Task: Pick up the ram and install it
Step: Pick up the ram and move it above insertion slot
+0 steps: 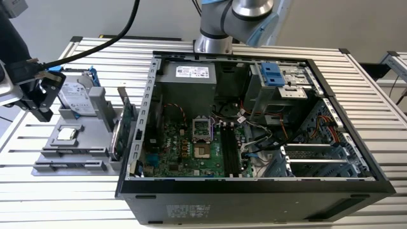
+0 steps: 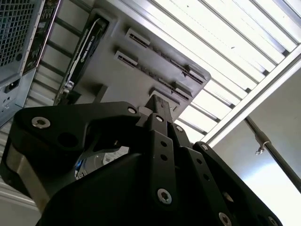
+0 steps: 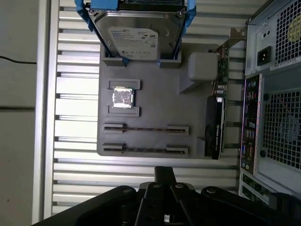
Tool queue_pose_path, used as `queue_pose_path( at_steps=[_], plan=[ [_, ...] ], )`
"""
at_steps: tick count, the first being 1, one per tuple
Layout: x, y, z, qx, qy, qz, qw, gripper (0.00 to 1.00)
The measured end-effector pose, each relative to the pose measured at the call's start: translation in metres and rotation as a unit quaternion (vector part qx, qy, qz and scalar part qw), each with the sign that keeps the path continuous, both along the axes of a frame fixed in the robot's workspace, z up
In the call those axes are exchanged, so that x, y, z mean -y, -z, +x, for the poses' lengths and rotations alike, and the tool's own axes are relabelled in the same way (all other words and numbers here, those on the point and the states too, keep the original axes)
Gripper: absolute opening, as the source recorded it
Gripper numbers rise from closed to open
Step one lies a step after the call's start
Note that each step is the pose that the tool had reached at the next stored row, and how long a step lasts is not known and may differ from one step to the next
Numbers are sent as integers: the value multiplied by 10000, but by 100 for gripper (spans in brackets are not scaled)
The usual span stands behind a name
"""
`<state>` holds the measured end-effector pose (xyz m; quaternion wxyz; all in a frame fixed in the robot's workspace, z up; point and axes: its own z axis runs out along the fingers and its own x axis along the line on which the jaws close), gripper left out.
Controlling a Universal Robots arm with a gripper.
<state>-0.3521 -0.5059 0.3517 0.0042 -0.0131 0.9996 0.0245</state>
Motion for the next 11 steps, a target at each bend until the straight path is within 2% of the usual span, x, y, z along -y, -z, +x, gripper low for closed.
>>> queue_pose_path(
  at_steps=[8, 11],
  plan=[
    [0, 0, -1, -1, 7, 0, 10000, 0],
    [0, 0, -1, -1, 140, 0, 9999, 0]
  ],
)
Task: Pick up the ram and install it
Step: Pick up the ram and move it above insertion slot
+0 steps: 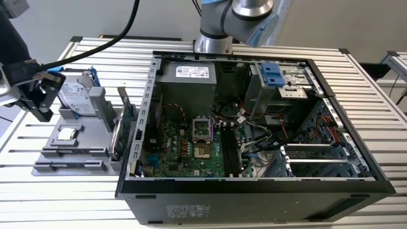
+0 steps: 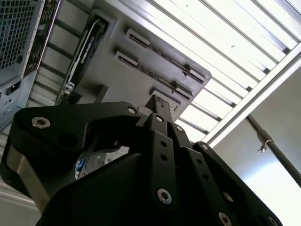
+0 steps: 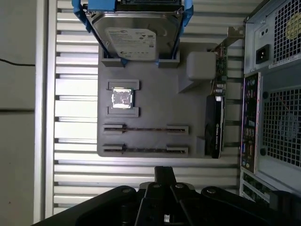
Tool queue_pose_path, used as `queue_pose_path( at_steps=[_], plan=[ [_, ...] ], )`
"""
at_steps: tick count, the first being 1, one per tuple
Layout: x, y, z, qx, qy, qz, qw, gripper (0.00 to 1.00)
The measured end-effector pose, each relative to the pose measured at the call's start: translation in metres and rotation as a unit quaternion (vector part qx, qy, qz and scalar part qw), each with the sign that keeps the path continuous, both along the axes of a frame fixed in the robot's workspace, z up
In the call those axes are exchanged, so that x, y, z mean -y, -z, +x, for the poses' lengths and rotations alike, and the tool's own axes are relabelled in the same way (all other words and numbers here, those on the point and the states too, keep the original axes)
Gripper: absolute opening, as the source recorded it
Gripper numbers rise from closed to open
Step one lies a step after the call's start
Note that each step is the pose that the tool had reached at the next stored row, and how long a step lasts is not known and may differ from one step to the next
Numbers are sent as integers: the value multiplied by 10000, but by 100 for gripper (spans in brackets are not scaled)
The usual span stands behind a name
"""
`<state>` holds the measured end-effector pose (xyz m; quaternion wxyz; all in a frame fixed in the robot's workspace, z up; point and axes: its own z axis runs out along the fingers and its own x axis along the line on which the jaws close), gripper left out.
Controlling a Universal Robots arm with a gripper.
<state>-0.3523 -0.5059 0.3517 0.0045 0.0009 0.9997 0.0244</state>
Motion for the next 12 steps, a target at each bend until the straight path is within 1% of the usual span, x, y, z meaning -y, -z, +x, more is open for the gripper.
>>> queue_pose_path(
  at_steps=[4, 8, 12],
  plan=[
    [0, 1, -1, 0, 157, 0, 9999, 0],
    [0, 1, -1, 1, 144, 0, 9999, 0],
    [0, 2, -2, 1, 28, -2, 10000, 0]
  ],
)
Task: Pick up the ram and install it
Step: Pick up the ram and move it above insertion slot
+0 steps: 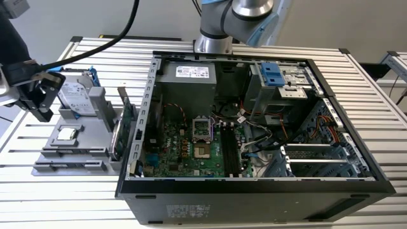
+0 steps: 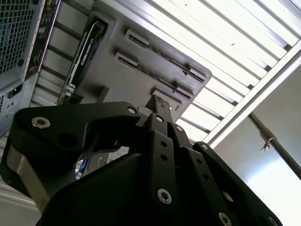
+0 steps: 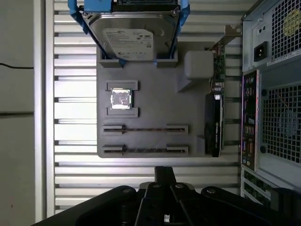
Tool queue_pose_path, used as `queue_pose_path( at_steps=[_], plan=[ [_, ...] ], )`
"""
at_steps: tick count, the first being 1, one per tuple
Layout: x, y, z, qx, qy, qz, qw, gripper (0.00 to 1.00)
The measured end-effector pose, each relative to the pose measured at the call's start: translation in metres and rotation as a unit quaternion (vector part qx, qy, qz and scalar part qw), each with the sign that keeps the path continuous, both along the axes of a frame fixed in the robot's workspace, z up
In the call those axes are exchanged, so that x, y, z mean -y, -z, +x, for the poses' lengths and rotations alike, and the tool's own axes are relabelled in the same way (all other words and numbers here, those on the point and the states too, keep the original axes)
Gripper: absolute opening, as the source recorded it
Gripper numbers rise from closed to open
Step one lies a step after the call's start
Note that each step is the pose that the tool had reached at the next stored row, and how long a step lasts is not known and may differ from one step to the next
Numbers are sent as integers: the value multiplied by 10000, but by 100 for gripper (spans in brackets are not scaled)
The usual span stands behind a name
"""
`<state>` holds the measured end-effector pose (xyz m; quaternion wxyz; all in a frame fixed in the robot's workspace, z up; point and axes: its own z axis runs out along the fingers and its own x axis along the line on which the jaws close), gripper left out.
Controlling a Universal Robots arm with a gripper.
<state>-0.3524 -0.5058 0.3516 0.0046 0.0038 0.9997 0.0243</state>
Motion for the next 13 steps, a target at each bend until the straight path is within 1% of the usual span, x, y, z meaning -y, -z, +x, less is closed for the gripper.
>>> queue_pose_path(
  at_steps=[6, 13],
  plan=[
    [0, 0, 1, 0, -198, -7, 9998, 0],
    [-1, 0, 0, 0, -384, -10, 9993, 0]
  ],
)
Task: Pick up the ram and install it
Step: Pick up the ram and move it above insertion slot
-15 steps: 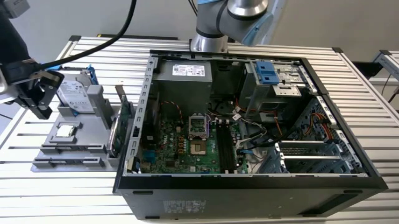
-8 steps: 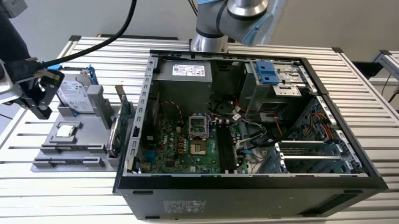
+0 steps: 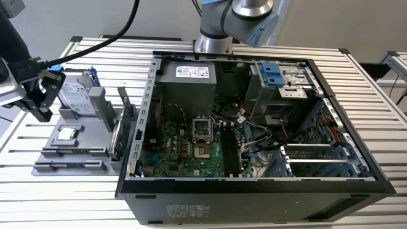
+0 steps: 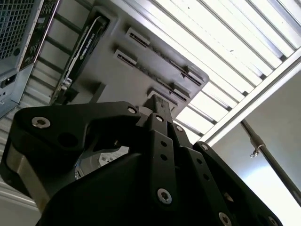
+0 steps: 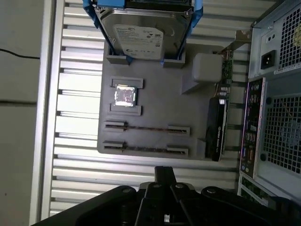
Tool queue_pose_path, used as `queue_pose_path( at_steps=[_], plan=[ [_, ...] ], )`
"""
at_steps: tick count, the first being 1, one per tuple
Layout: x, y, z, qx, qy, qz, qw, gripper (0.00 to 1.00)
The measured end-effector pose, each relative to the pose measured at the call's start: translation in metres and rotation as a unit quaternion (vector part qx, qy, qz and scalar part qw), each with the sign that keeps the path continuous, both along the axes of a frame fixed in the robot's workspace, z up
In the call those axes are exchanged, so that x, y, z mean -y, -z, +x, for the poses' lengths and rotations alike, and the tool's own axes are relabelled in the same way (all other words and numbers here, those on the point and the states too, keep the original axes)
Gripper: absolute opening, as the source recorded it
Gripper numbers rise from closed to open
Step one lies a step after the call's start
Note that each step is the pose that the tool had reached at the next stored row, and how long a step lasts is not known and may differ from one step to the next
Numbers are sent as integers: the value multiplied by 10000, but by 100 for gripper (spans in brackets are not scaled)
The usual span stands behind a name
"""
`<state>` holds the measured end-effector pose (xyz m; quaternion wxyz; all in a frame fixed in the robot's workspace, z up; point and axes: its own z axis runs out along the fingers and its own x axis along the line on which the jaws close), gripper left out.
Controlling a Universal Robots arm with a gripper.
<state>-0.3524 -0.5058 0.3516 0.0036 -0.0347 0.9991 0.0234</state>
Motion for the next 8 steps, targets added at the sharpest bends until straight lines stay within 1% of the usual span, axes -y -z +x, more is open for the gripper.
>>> queue_pose_path(
  at_steps=[8],
  plan=[
    [1, 0, 0, 0, -183, -14, 9998, 0]
  ],
)
